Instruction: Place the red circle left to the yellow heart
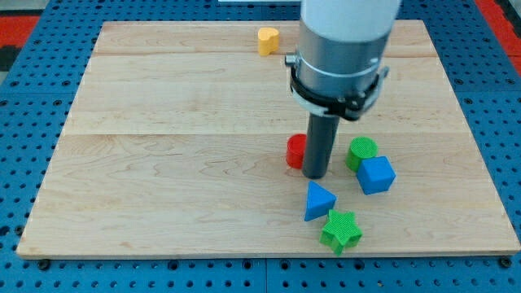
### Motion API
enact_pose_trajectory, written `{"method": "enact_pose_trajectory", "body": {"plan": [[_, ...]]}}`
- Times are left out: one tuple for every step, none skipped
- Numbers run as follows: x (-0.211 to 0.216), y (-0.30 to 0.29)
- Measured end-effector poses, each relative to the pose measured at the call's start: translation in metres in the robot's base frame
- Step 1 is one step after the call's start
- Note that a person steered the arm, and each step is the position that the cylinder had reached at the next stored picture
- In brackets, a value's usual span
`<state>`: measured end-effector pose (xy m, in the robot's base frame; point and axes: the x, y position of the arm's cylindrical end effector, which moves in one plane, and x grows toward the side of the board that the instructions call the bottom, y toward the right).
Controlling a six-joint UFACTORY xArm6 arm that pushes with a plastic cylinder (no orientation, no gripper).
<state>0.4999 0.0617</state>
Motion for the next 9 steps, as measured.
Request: {"method": "enact_pose_trajectory", "body": {"plan": [[-0.046,-0.007],[-0.088,-0.028],[-0.093,-0.061],[-0.078,-0.059],[-0.079,-0.082],[-0.111,-0.117],[-0.145,-0.135],[-0.17,-0.125],[-0.172,-0.118]]}}
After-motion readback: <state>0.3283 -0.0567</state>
